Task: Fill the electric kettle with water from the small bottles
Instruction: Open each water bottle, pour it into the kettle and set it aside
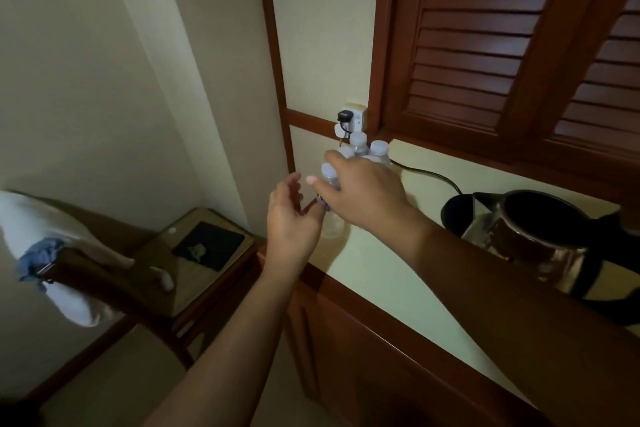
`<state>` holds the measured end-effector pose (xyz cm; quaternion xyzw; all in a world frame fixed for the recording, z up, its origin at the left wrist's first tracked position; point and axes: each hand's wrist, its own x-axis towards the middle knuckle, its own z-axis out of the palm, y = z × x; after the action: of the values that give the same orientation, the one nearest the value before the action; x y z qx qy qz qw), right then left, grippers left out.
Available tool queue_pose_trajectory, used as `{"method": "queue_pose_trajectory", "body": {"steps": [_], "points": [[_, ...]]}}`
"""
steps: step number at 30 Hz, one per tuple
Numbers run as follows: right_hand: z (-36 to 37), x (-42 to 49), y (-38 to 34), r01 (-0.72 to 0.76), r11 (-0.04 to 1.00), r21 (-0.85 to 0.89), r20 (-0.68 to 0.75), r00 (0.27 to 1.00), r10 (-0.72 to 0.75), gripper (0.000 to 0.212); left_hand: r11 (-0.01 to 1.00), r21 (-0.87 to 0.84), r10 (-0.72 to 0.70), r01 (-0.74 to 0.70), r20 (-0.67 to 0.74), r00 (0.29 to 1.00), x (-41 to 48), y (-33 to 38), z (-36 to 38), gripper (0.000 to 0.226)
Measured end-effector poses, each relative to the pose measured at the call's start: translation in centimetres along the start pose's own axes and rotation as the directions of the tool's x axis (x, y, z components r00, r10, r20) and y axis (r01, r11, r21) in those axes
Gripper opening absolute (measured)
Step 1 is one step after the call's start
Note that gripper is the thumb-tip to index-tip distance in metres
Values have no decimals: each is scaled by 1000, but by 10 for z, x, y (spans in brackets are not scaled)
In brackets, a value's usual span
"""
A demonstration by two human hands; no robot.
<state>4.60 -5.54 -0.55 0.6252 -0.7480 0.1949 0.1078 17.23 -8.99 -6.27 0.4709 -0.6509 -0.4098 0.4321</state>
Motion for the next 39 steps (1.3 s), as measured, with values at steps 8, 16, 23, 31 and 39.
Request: {"method": "queue_pose_trajectory", "body": {"steps": [8, 16, 23, 31, 39], "points": [[-11, -14, -6, -31, 994, 101, -51, 998, 36, 34, 983, -31, 182, -179, 154, 971, -14, -18, 13, 49], [-86, -55, 24, -31, 999, 12, -249, 968, 33, 59, 837, -534, 360, -124, 365, 859, -48, 28, 7, 35], [-147, -104, 39, 287, 933, 215, -113, 957, -268, 40, 607, -599, 496, 523, 799, 341, -57, 39, 30, 42], [-181, -178, 77, 79, 948, 308, -26, 997, -74, 36, 690, -542, 474, 479, 839, 266, -76, 59, 64, 35], [-95, -273, 88, -534, 719, 446, -122, 759, 639, 14, 734, -608, 350, 304, 722, 597, -96, 76, 86, 31]]}}
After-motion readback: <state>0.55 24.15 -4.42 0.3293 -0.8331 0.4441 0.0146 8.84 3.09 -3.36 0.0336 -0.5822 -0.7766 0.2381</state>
